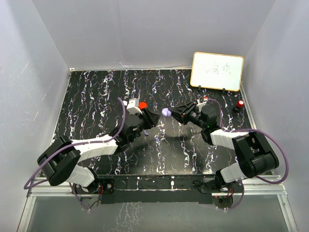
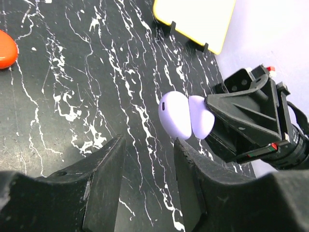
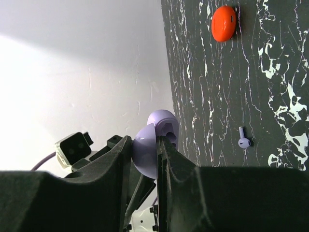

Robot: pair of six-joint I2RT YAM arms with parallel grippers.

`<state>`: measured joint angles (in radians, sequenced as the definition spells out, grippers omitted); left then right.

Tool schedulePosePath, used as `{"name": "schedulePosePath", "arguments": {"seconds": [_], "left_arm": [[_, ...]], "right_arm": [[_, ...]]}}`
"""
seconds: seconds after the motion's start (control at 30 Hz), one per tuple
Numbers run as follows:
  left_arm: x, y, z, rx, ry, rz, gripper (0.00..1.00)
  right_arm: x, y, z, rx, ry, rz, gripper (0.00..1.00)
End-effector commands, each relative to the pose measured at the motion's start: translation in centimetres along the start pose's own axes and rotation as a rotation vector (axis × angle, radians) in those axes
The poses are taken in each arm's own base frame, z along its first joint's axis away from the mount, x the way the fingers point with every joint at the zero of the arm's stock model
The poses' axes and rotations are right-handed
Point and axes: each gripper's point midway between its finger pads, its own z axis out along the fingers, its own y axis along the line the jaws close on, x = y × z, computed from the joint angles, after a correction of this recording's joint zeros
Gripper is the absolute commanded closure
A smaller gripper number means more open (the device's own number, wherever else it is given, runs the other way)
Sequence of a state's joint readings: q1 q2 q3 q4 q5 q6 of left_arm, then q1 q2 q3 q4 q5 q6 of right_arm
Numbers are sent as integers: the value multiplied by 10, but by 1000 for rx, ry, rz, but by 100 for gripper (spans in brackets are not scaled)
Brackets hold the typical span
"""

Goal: Insert the wireless bluetooth earbuds into the charging case
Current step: Adjust the charging case.

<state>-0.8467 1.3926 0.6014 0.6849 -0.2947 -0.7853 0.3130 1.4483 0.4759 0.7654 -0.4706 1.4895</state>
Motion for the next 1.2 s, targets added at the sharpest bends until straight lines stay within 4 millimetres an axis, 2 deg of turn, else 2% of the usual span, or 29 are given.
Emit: {"name": "schedulePosePath", "arguments": {"seconds": [0.0, 0.3, 0.77, 1.17], "left_arm": [[-21, 3, 1, -23, -145, -36, 57], [-26, -15, 2, 88, -204, -114, 56], [-23, -47, 8, 216, -151, -115, 50], [-13, -52, 14, 243, -118, -132, 49]], "right_arm": [[-5, 24, -3, -79, -34, -12, 90], [-5, 27, -1, -101, -20, 8, 90], [0, 37, 7, -143, 45, 20, 91], [4, 45, 6, -168, 69, 8, 91]]}}
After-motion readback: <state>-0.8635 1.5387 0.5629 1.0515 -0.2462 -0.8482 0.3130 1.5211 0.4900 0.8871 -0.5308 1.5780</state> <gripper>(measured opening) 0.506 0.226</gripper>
